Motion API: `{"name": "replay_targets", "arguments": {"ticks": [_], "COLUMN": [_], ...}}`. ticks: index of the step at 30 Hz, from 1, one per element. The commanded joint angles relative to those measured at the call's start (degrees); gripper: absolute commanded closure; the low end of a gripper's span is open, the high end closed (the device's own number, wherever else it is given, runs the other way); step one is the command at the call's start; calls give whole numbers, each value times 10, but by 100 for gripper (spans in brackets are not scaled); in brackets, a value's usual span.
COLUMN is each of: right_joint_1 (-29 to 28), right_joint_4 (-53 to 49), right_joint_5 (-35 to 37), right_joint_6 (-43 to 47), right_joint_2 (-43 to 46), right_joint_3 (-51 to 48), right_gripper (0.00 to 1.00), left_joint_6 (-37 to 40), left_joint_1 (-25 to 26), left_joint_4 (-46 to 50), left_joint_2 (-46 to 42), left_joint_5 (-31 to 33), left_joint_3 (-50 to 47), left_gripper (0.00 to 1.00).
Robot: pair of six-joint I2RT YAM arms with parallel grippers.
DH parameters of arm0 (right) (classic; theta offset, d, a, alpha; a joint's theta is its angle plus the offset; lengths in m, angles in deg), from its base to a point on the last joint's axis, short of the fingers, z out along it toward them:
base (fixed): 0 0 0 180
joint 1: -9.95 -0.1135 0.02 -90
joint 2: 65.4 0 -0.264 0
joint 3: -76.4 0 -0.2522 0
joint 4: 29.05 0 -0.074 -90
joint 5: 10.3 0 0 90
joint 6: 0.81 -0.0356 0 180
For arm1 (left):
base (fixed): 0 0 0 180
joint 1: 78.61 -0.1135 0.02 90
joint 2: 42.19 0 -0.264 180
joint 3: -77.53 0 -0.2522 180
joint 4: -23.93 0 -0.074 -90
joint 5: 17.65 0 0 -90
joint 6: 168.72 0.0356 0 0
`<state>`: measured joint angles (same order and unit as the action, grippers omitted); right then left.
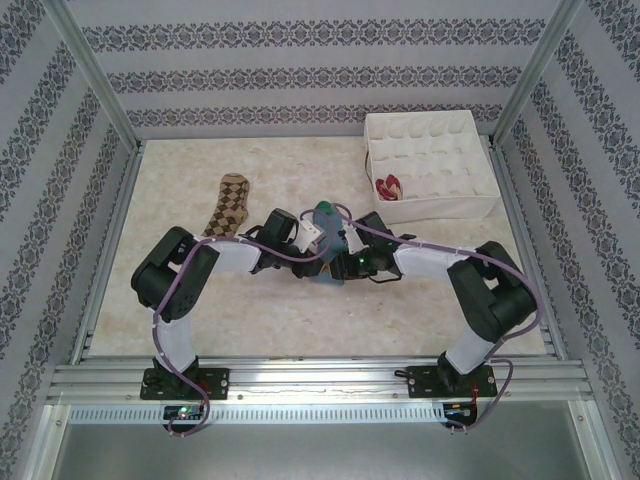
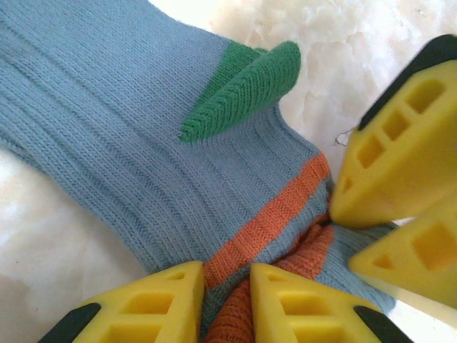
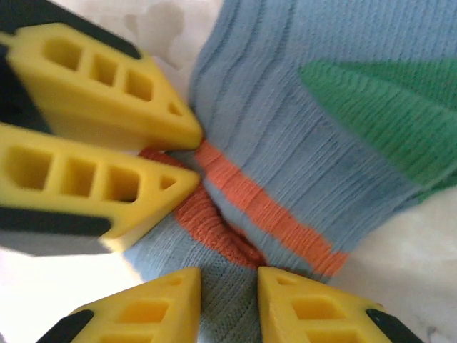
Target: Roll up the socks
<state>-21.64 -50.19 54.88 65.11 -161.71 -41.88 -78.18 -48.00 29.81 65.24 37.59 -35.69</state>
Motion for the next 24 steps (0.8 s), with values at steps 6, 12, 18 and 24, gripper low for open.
{"name": "replay_targets", "arguments": {"ticks": [6,12,18,24], "right_joint_1": [8,9,8,8], "right_joint_4": [-106,-139,-164,-200], "right_joint_5": [34,25,38,48], "right_joint_6": [1,6,18,45], "right_joint_2": [-85,-141,-149,-159], "right_joint_3": [46,60,66,81], "right_gripper": [72,72,72,73], "left_joint_6": [92,233,349,474], "left_joint_1": [-8,-8,-3,43], "left_joint_4": [-5,-27,-102,-127], "left_joint_2": [-33,-97,-157,-178], "left_joint_5": [-30,-30,-16,71], "left_joint_3": [-36,-63,-128,-173], "left_gripper": [73,67,63,58]}}
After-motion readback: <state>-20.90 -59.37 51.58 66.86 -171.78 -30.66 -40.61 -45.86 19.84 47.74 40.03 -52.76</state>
